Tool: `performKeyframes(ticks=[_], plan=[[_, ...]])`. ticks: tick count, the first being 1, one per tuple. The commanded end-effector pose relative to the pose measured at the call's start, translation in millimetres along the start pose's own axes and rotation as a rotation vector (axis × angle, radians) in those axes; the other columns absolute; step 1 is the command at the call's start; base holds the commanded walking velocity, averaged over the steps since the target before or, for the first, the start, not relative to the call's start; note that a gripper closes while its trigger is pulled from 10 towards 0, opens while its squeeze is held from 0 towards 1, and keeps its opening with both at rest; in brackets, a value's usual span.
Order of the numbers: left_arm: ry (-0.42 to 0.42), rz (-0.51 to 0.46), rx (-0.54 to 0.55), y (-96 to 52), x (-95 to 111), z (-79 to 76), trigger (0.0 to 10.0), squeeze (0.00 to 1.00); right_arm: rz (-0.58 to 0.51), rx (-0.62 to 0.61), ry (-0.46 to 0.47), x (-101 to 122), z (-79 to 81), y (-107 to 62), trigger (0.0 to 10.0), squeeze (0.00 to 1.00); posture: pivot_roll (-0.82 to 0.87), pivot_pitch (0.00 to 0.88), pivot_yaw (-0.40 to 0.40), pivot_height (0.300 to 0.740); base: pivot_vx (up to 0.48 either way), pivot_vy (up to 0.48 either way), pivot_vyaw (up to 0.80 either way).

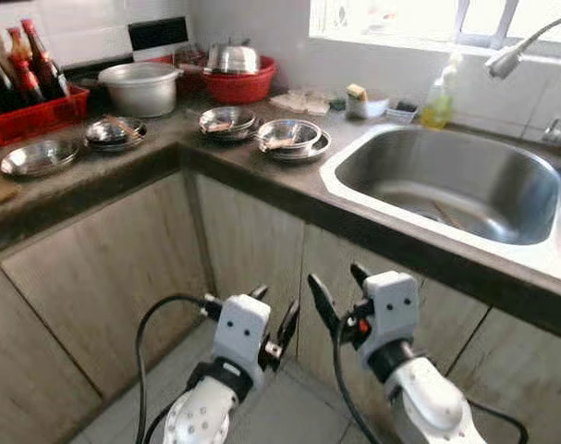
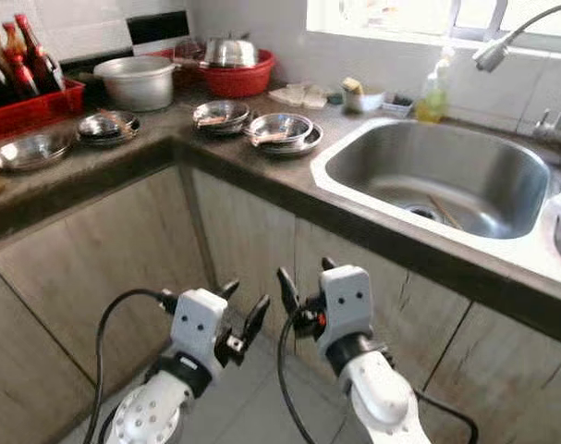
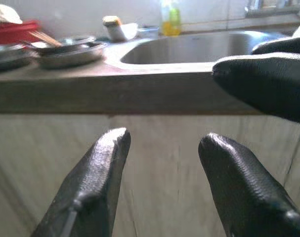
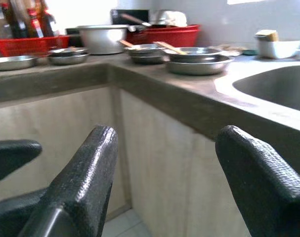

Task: Kitchen organization

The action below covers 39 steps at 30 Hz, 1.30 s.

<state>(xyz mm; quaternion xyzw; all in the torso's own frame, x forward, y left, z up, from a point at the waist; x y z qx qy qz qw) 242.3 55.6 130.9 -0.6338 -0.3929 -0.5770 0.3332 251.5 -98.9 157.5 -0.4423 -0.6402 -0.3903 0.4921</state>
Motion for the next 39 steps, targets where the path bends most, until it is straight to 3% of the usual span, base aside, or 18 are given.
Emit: performKeyframes(ticks=[1,25,39], plan=[[0.008,-0.001,-0.010,1.0,0.8,-2.8,10.0,0.00,0.000,-0.018,0.004,-0.4,-4.8,1.0,10.0,0.00,0.02,0.000,-0.009,0.740,0.259,0.000,0.00],[0.004,-0.002,-0.008,1.7,0.8,-3.3,10.0,0.00,-0.022,0.011,-0.029,3.4,-1.3,2.9,10.0,0.00,0.01,0.001,-0.012,0.740,0.257,0.000,0.00],[0.003,-0.001,0.003,1.7,0.6,-1.0,10.0,0.00,-0.030,0.034,-0.045,3.8,3.0,3.1,10.0,0.00,0.01,0.000,-0.010,0.740,0.180,0.000,0.78]])
Point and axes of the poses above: a point about 5 cm out from each wrist's last joint towards the gripper, its own y axis pointing out of the wrist towards the gripper, its own x axis along the axis of the wrist's last joint, z = x × y, the point moved 3 cm from there along y, pointing out of the wrist towards the gripper, and after that the axes turned 12 degrees about -y, right-handed, at the moved point
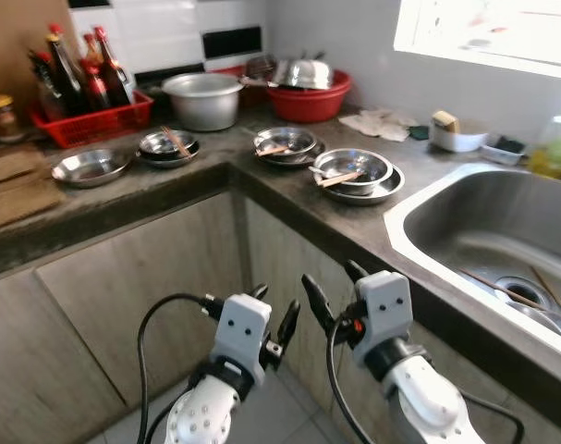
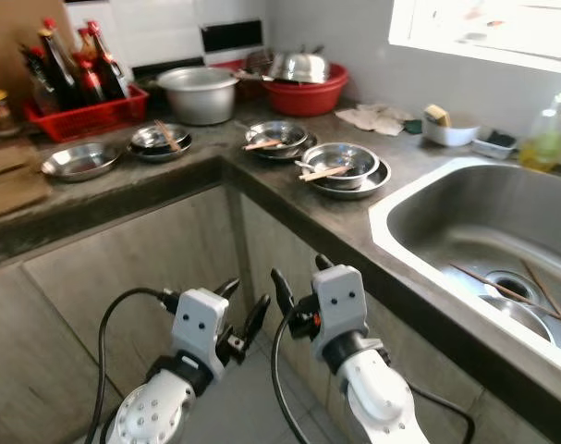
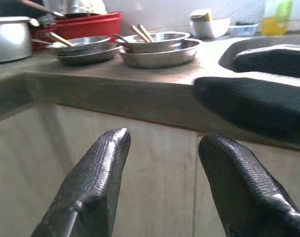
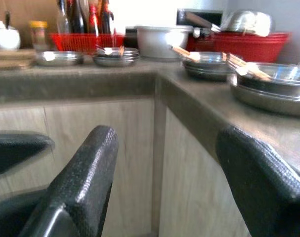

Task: Kitchen organization

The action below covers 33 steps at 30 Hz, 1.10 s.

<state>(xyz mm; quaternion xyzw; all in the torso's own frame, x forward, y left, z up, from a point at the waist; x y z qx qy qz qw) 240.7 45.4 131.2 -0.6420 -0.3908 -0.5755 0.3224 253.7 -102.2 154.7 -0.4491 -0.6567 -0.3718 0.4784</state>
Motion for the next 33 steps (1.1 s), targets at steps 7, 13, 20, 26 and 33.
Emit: performKeyframes(ticks=[7,13,20,26,33], plan=[[0.027,0.004,0.031,-1.3,1.4,11.1,10.0,0.00,-0.036,0.023,0.009,7.5,7.0,3.5,10.0,0.00,0.01,0.000,-0.006,0.740,0.000,0.000,0.80],[0.037,0.000,0.026,-0.8,1.6,10.4,10.0,0.00,-0.038,0.030,0.007,7.3,8.0,3.6,10.0,0.00,0.01,0.000,-0.005,0.740,0.091,0.000,0.80],[0.041,-0.002,0.020,0.0,1.8,10.5,10.0,0.00,-0.042,0.031,0.004,7.6,8.3,4.4,10.0,0.00,0.01,0.000,-0.005,0.740,0.335,0.000,0.80],[0.039,0.000,0.015,0.1,1.0,9.7,10.0,0.00,-0.043,0.027,0.004,7.7,6.8,5.7,10.0,0.00,0.01,0.000,-0.001,0.740,0.349,0.000,0.80],[0.040,-0.001,0.016,0.6,1.0,10.1,10.0,0.00,-0.041,0.011,0.010,7.2,4.5,7.0,10.0,0.00,0.01,0.000,-0.005,0.740,0.349,0.000,0.11]])
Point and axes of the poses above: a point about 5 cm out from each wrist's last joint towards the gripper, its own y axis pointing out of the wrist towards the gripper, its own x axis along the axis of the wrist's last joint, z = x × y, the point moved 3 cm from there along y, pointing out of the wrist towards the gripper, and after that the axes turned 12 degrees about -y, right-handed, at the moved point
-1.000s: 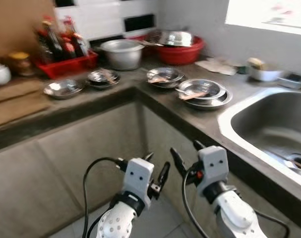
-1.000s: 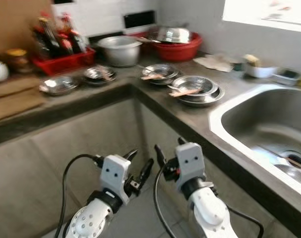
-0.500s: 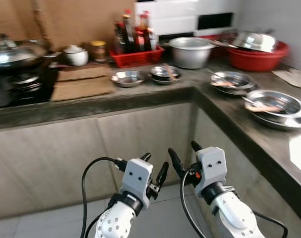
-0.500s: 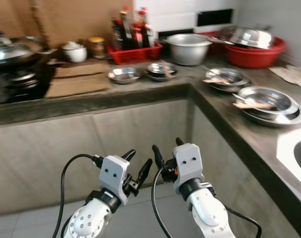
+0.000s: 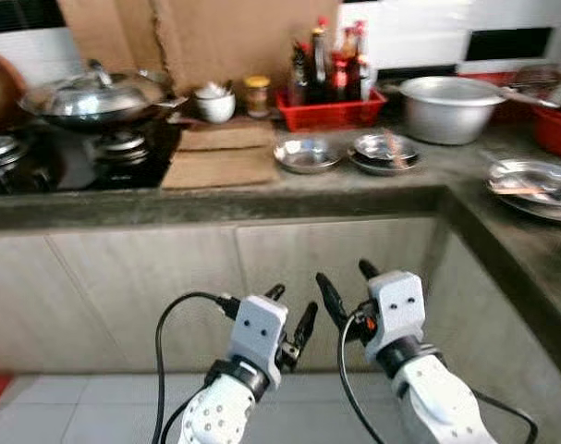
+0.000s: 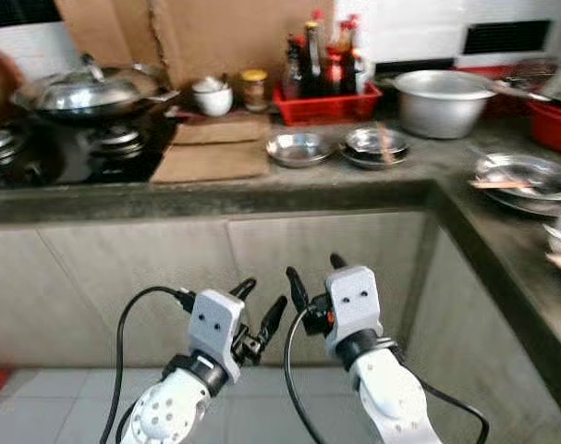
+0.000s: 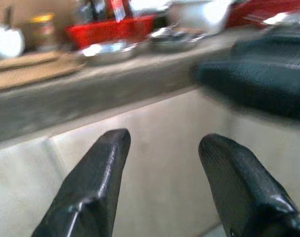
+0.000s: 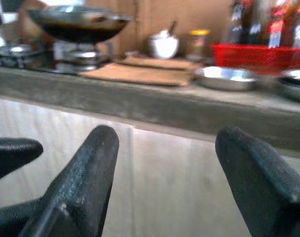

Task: Kitchen organization

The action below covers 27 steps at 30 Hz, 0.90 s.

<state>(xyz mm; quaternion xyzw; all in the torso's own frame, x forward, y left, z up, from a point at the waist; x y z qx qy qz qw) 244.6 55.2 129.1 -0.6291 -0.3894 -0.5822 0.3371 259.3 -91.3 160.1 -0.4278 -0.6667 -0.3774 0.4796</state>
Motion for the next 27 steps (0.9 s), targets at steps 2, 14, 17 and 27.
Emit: performKeyframes(ticks=[2,14,17,27], plan=[[0.002,-0.007,-0.005,2.1,1.9,-0.7,10.0,0.00,0.001,-0.017,0.001,0.2,-3.7,-1.9,10.0,0.00,0.01,0.000,-0.005,0.740,0.347,0.000,0.00],[0.003,-0.007,0.001,2.0,1.8,0.5,10.0,0.00,-0.007,-0.003,-0.015,1.0,-1.4,-0.3,10.0,0.00,0.01,0.000,-0.007,0.740,0.346,0.000,0.17],[0.001,-0.009,0.003,2.4,2.0,0.5,10.0,0.00,-0.003,-0.008,-0.018,-0.3,-3.2,0.2,10.0,0.00,0.01,0.000,-0.009,0.740,0.347,0.000,0.80],[-0.002,-0.007,0.007,1.0,1.9,2.0,10.0,0.00,-0.026,-0.039,-0.033,6.2,-16.7,10.3,10.0,0.00,0.01,0.000,-0.008,0.740,0.339,0.000,0.16]])
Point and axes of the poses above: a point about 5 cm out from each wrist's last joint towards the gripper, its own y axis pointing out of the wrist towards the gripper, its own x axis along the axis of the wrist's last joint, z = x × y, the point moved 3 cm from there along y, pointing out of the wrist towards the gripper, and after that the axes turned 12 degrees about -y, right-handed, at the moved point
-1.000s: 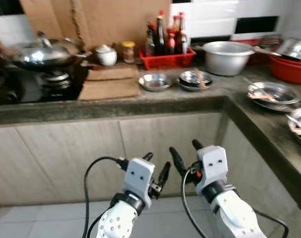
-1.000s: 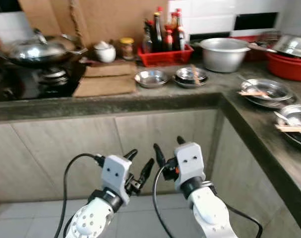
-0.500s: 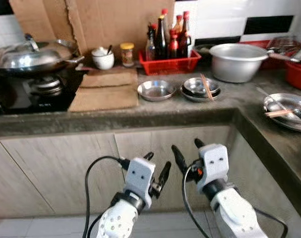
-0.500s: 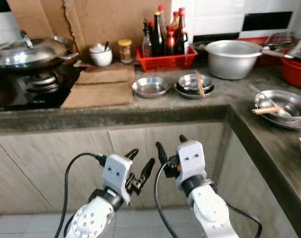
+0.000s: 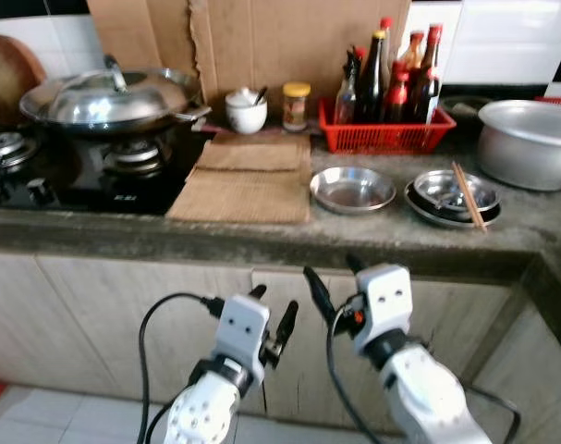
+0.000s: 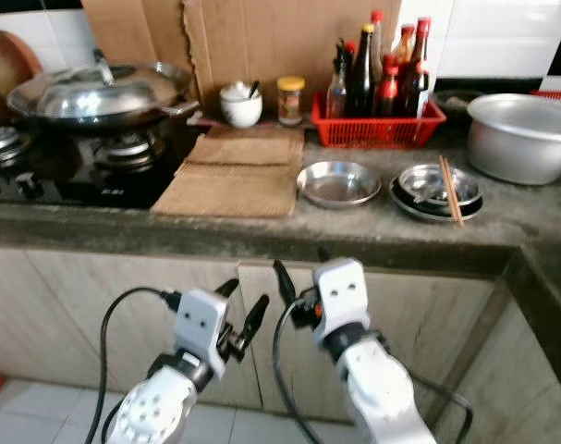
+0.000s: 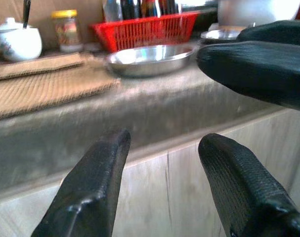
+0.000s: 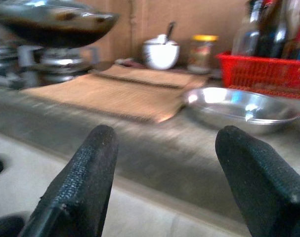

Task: Kitchen organization

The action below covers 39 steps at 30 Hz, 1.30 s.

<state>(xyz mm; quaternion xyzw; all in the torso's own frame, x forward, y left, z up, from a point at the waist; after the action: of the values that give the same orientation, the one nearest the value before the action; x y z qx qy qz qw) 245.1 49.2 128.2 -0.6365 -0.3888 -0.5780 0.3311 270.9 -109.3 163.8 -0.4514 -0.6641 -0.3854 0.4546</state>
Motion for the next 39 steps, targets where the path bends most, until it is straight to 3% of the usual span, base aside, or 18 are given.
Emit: performKeyframes(ticks=[1,8,15,19,20,28,39], plan=[[0.016,-0.010,0.017,-2.3,3.4,7.0,10.0,0.00,-0.037,0.019,0.007,9.8,3.6,6.6,10.0,0.00,0.01,0.000,-0.010,0.740,0.334,0.000,0.00],[0.016,-0.010,0.016,-1.3,3.1,7.1,10.0,0.00,-0.065,0.029,-0.039,21.8,-7.8,27.0,10.0,0.00,0.01,0.000,-0.012,0.740,0.334,0.000,0.00],[0.014,-0.012,0.013,-0.7,3.2,5.2,10.0,0.00,-0.028,0.078,-0.134,23.6,-16.4,51.2,10.0,0.00,0.01,0.000,-0.020,0.740,0.327,0.000,0.00],[-0.013,-0.002,0.009,-0.8,1.4,3.8,10.0,0.00,0.032,0.150,-0.176,19.9,-19.5,62.8,10.0,0.00,0.02,0.000,-0.027,0.740,0.144,0.000,0.00],[-0.019,-0.001,0.004,-1.3,1.3,2.6,10.0,0.00,0.088,0.193,-0.184,14.7,-21.6,66.3,10.0,0.00,0.02,0.000,-0.029,0.740,0.000,0.000,0.00],[-0.066,-0.043,-0.059,-1.7,9.4,-10.0,10.0,0.00,0.278,0.348,-0.206,-2.6,-35.4,67.8,10.0,0.00,0.02,0.000,-0.040,0.740,0.000,0.000,0.00],[-0.073,-0.042,-0.082,-1.0,8.5,-13.4,10.0,0.00,0.412,0.309,-0.212,-6.8,-55.8,72.9,10.0,0.00,0.02,0.000,-0.040,0.740,0.000,0.000,0.00]])
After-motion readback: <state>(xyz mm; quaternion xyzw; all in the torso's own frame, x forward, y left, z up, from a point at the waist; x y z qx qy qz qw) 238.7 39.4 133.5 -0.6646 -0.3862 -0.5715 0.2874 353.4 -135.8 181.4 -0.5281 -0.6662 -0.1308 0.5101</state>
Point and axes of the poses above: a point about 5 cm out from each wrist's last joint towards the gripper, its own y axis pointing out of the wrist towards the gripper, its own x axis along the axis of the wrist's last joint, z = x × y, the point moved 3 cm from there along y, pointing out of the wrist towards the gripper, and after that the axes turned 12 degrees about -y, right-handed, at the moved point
